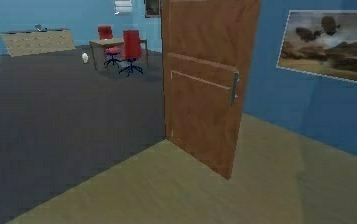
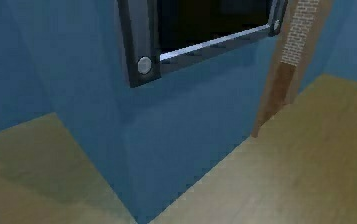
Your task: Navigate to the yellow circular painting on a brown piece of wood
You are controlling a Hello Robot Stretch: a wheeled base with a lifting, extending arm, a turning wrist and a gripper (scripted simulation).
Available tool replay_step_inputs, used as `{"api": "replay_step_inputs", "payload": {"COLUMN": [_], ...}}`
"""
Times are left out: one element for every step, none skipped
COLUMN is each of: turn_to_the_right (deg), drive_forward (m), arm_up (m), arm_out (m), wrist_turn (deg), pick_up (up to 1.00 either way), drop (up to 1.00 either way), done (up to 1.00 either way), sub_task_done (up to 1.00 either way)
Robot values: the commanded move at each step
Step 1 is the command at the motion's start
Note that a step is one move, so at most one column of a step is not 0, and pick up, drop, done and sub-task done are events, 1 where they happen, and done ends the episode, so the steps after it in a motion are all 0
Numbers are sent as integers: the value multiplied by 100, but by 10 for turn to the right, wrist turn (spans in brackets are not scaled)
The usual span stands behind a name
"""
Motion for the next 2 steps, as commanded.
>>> {"api": "replay_step_inputs", "payload": {"turn_to_the_right": [-150,0], "drive_forward": [0,65], "arm_up": [0,0], "arm_out": [0,0], "wrist_turn": [0,0], "pick_up": [0,0], "drop": [0,0], "done": [0,0], "sub_task_done": [0,0]}}
